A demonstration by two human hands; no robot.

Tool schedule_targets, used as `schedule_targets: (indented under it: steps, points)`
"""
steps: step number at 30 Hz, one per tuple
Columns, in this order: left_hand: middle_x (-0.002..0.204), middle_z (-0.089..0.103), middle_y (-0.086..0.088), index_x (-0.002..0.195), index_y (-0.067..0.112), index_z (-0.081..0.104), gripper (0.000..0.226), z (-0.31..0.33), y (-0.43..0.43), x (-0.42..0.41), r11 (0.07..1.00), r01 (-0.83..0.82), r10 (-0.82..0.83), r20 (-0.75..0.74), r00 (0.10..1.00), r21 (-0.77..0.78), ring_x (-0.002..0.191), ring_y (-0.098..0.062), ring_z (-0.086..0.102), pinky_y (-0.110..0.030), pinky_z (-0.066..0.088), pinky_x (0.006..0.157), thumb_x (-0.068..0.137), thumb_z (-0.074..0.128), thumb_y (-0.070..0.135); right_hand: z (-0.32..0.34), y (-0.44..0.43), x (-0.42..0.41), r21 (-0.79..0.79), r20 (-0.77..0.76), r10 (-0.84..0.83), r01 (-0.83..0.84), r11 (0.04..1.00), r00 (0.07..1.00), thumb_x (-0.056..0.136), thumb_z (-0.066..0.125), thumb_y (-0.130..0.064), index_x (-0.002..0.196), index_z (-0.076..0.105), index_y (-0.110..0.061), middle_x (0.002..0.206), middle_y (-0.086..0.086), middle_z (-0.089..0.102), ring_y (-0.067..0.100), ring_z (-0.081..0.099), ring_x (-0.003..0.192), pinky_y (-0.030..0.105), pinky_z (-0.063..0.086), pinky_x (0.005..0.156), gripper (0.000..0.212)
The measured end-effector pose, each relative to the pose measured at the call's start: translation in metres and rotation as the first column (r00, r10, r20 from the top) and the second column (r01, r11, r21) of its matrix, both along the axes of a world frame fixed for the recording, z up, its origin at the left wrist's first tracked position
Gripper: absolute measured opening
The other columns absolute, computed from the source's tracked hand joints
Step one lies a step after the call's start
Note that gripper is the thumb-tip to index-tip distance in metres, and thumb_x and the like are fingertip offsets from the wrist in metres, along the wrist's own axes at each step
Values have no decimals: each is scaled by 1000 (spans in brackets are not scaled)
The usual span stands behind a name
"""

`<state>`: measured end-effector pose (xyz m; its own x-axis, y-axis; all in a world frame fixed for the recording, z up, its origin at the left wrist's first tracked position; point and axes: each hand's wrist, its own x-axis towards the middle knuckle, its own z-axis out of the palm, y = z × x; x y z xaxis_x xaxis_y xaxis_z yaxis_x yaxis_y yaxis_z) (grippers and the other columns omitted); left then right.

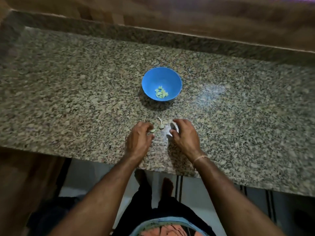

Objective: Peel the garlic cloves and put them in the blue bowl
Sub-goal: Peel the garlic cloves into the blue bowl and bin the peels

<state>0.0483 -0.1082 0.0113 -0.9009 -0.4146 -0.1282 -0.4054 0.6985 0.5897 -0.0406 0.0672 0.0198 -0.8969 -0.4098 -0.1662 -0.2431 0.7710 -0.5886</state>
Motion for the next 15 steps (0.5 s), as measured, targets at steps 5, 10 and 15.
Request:
schedule_targets:
  steps: [5,10,15]
  points:
    - [95,53,12,98,30,60,14,-9,-6,-5,998,34,-37,-51,998,-58,85,-11,53,-29,43,58,96,73,28,0,-14,-12,117,-7,-37,37,992,999,95,75,-32,133,63,-18,130,4,53,23,49,117,29,35,84,42]
    - [88,58,15,98,25,60,5,14,-9,-18,999,-24,29,-166,986,34,78,-12,55,-28,41,53,101,65,25,-8,-19,-11,126,-58,-76,83,989,995,90,80,-30,132,60,-19,132,4,51,25,47,115,33,38,87,48]
    - [94,65,10,101,21,65,8,54,-22,-91,997,-75,63,-272,960,-34,87,-15,58,-33,46,63,98,71,25,-13,-27,-9,92,-82,-142,149,984,986,88,81,-32,125,58,-24,126,2,49,25,46,110,39,39,86,44]
